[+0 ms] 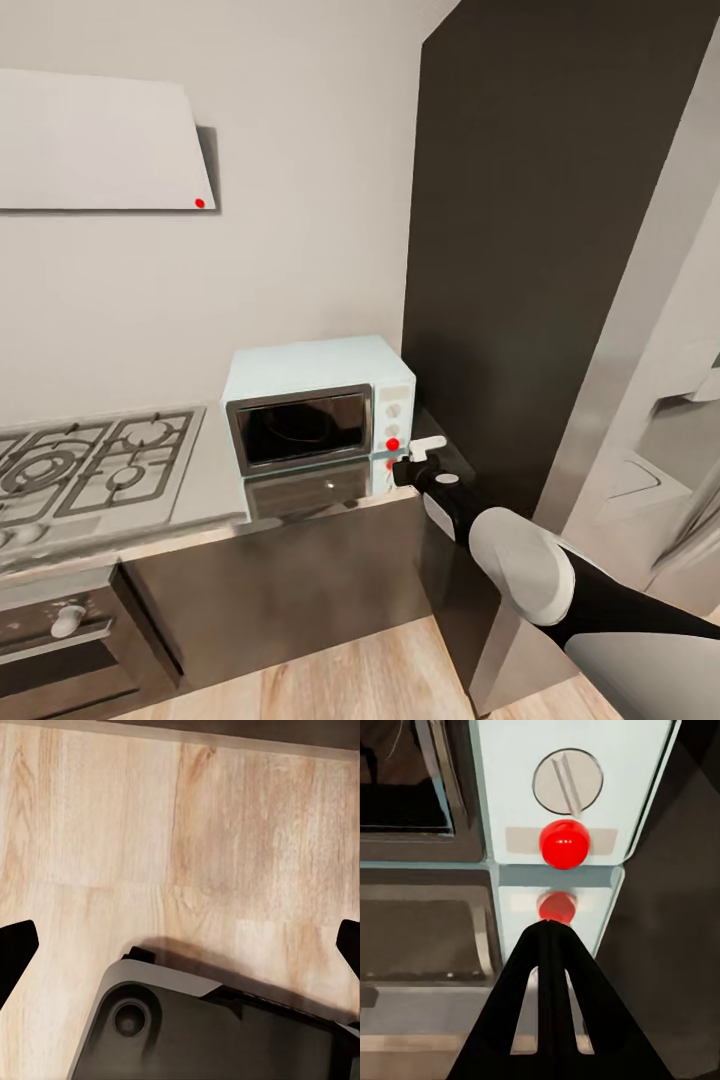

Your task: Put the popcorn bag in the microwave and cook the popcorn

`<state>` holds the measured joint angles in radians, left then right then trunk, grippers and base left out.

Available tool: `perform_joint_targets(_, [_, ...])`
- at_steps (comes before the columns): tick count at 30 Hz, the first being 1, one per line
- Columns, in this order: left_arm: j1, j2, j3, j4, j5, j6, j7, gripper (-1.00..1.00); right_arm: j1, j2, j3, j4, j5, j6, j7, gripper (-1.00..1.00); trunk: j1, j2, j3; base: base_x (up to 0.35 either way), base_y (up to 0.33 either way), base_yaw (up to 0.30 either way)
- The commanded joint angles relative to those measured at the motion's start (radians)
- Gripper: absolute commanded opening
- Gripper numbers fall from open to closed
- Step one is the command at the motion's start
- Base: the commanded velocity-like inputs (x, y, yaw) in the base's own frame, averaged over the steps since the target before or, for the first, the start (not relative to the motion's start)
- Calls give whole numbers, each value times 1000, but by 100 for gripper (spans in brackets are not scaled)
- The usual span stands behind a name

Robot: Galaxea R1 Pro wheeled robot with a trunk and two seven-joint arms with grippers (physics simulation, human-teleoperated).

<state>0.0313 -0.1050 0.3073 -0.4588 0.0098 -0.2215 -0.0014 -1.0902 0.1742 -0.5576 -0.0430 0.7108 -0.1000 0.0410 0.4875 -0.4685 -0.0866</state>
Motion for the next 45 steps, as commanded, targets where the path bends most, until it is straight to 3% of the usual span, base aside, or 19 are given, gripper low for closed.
perform_joint_targets(1, [0,-1,3,-2,1,-1,0,100,0,0,-8,-1,4,-1,4,-100,1,-2,-2,264,0,0])
perform_joint_targets(45, [1,-1,1,8,-1,-2,-2,100,22,0,-8,2,4,10,-24,-100,1,-2,-2,75,0,0])
